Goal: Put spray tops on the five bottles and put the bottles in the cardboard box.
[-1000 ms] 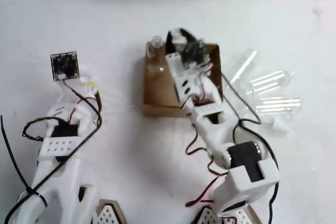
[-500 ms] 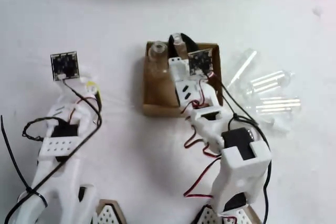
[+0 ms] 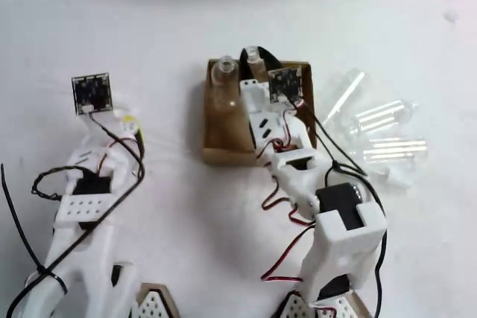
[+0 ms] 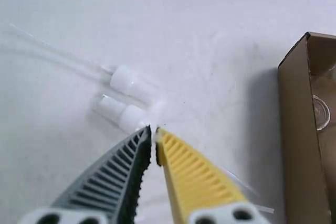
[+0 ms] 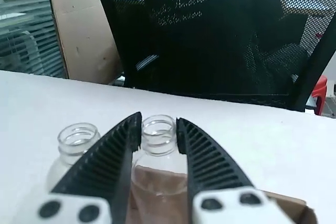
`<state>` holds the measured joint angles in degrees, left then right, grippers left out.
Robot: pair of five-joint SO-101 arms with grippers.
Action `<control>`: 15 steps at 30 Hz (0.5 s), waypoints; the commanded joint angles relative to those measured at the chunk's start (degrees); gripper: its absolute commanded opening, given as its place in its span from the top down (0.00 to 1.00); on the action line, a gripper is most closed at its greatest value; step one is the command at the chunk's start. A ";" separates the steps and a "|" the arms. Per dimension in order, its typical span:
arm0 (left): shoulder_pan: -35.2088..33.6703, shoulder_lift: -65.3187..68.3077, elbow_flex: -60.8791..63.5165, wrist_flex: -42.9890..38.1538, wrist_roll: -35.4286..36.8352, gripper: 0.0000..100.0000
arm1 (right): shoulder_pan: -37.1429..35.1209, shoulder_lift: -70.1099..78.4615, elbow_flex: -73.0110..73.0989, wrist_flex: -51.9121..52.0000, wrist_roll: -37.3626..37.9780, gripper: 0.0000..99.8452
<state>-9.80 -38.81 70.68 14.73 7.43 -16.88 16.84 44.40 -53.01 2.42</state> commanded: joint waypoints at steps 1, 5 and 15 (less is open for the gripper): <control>0.66 -0.66 -0.26 -1.49 -0.62 0.98 | 1.45 -2.42 -2.90 3.56 -0.53 0.98; 0.66 -0.66 -0.26 -1.49 -0.62 0.98 | 1.98 -2.59 -2.55 3.47 -0.53 0.97; 0.66 -0.66 -0.26 -1.49 -0.62 0.98 | 0.13 -2.77 -1.58 3.56 -0.18 0.77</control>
<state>-9.80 -38.81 70.68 14.73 7.43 -15.56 16.75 43.60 -49.67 2.42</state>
